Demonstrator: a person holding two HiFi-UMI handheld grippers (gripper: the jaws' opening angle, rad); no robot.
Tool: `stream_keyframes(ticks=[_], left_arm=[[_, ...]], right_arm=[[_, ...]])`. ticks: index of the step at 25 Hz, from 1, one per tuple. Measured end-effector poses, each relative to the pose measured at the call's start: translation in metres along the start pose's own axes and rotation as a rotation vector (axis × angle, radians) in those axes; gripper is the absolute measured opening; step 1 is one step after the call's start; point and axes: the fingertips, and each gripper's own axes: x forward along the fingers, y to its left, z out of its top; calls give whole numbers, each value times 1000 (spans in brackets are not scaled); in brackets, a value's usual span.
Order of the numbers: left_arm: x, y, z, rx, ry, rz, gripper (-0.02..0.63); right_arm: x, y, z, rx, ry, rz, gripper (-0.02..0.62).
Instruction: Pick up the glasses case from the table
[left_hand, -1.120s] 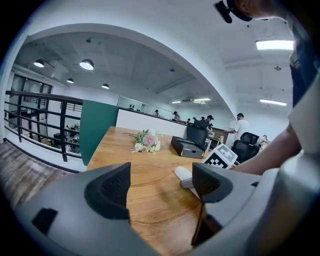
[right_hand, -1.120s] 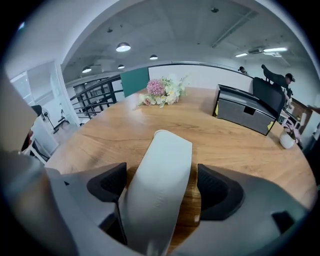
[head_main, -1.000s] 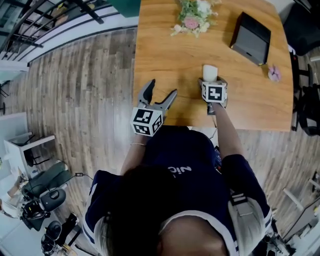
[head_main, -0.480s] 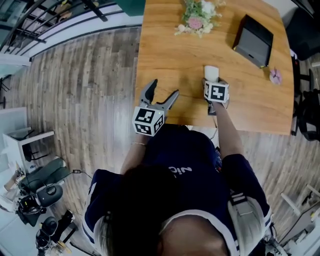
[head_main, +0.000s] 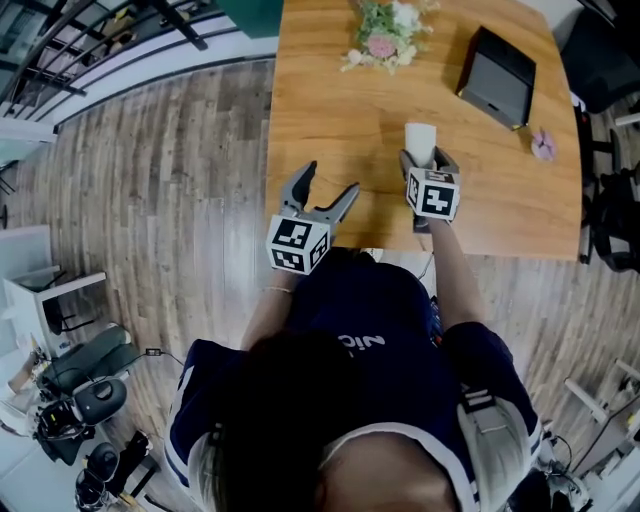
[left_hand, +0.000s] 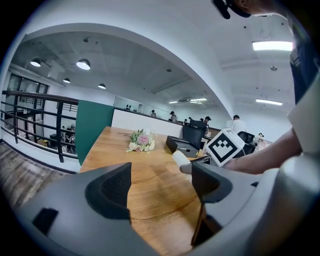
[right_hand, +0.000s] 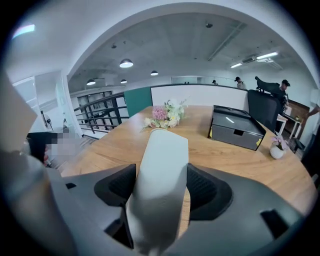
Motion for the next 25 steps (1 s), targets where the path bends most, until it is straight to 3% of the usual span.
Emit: stream_keyframes(ticks=[14, 21, 25], left_arm=[[13, -25, 20, 23, -48, -90, 377], [16, -45, 34, 59, -94, -136, 377], [21, -52, 34, 50, -97, -154, 376]], right_arm=[[-101, -5, 60, -27, -292, -65, 325], [-165, -11, 51, -30, -412, -140, 327], [-186, -10, 34, -85, -447, -170, 328]])
